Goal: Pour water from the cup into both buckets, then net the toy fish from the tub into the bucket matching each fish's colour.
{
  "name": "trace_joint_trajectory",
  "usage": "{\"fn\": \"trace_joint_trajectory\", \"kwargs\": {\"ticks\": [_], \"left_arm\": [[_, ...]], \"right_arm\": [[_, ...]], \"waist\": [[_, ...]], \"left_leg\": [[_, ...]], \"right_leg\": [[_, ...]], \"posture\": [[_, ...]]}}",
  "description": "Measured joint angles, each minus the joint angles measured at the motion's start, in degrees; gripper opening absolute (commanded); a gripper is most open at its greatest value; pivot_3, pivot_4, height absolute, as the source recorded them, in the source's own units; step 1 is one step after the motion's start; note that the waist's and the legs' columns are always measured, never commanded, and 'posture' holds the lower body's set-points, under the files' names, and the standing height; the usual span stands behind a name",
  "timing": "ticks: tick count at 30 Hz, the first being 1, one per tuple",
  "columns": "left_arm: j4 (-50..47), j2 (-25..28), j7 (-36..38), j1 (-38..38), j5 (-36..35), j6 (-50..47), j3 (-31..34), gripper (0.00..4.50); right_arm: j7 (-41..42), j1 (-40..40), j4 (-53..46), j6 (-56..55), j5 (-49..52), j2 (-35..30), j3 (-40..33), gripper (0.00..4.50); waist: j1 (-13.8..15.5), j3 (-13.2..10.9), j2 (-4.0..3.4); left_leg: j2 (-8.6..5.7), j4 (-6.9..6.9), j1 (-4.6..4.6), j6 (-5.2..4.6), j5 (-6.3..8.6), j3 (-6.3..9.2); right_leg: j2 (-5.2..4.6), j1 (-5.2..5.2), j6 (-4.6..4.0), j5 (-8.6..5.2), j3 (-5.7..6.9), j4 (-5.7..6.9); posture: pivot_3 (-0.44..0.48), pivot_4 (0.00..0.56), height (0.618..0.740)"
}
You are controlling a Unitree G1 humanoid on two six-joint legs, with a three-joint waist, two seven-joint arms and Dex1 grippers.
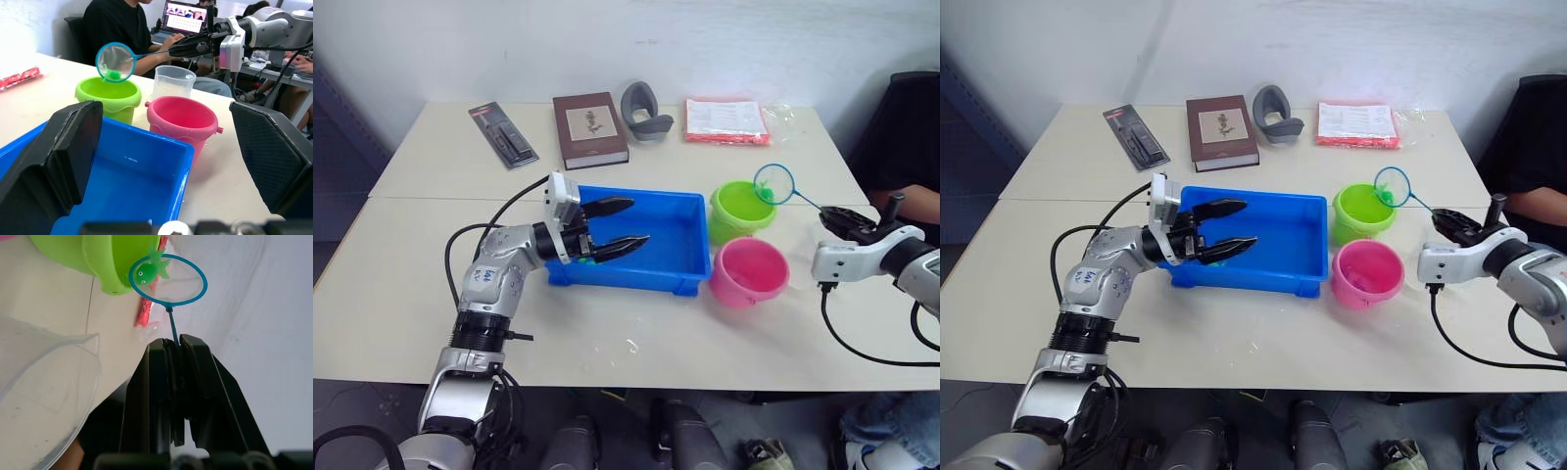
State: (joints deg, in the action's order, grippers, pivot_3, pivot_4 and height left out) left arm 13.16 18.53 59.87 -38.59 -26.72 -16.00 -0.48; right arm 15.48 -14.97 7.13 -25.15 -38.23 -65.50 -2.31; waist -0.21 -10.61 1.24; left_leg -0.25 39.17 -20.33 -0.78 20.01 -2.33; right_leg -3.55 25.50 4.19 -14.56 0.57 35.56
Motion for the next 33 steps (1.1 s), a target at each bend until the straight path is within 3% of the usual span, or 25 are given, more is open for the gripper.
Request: {"fn": "trace_joint_trajectory", "kwargs": {"ticks": [6, 33], "left_arm": [[2.16, -0.49, 0.86, -0.89, 0.74, 2.82, -0.15, 4.47], [2.83, -1.74, -1.1, 1.4, 1.09, 4.51, 0.05, 4.47]], "right_arm": [[-0.71, -0.08, 1.15, -2.54, -2.91, -0.29, 3.14, 0.0], [-3.86, -3.48, 5.65, -6.97, -2.45, -0.71, 2.17, 0.0]], "waist": [[0.11, 0.0, 0.0], [0.21, 0.0, 0.0]], "left_leg": [[-0.03, 0.0, 0.0, 0.0, -0.01, -0.01], [-0.03, 0.02, 0.01, -0.02, -0.03, -0.02]], "right_leg": [[-0.01, 0.0, 0.0, 0.0, -0.02, 0.0], [-0.03, -0.02, 0.02, 0.01, -0.04, 0.04]], "posture": [[0.0, 0.15, 0.74], [0.0, 0.15, 0.74]]}}
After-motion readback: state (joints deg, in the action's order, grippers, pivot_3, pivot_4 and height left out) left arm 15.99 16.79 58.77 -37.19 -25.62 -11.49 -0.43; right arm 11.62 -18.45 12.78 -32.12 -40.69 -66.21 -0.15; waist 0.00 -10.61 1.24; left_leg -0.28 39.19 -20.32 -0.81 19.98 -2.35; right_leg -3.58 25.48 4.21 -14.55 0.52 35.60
